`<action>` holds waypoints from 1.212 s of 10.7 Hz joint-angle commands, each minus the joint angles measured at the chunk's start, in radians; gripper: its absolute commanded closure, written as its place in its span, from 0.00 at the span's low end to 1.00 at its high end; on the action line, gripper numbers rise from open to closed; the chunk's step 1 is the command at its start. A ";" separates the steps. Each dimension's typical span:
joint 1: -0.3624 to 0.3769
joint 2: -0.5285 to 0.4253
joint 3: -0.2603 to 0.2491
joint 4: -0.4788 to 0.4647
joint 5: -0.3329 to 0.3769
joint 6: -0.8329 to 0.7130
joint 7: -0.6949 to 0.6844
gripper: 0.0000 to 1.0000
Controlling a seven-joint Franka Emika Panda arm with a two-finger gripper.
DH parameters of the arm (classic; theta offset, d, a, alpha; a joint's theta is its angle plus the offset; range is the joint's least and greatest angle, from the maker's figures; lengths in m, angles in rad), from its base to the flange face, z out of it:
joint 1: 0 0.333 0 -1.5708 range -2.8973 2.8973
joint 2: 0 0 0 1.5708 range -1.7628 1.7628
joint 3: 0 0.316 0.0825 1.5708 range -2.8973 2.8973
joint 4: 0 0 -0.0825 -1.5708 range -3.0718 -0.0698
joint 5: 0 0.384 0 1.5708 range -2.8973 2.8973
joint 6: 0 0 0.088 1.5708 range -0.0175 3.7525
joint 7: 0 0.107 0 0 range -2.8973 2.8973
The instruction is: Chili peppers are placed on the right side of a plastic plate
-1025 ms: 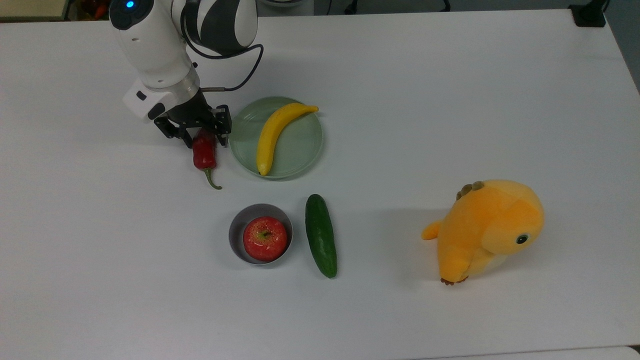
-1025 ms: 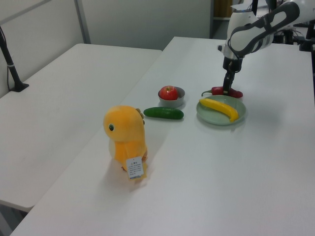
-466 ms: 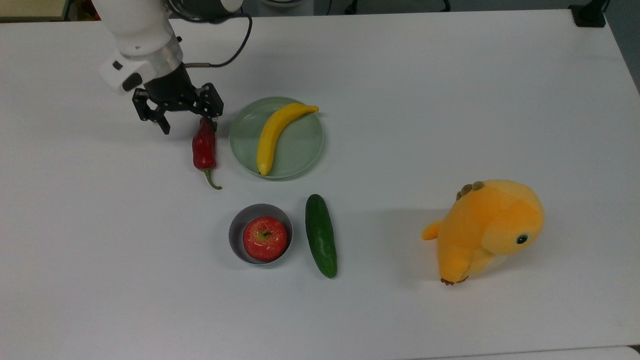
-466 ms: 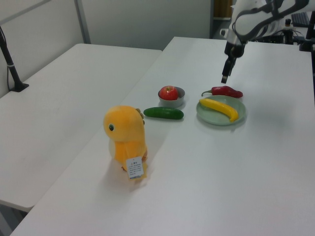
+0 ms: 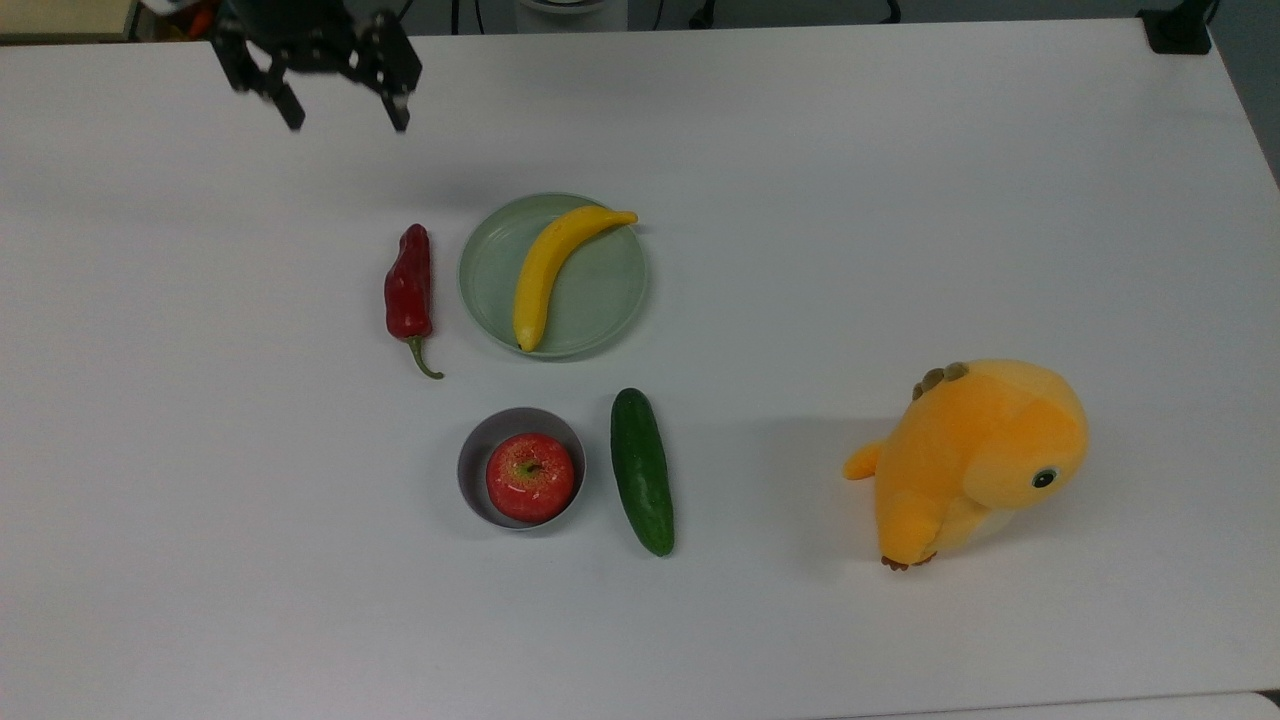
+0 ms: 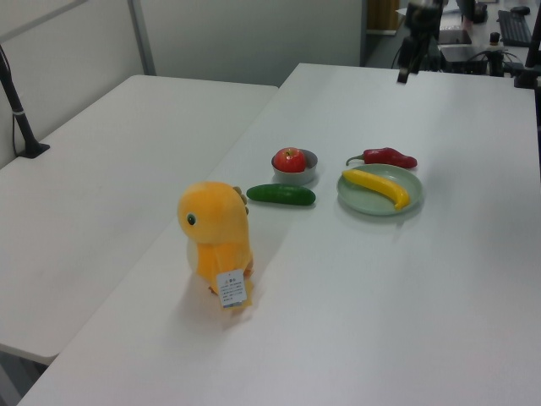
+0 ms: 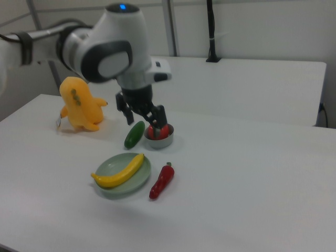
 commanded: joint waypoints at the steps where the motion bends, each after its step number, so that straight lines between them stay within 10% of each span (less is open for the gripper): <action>1: 0.012 -0.071 -0.001 0.126 -0.047 -0.236 0.182 0.00; 7: 0.021 -0.123 0.241 0.168 -0.122 -0.312 0.488 0.00; 13: 0.023 -0.105 0.332 0.073 -0.127 -0.168 0.293 0.00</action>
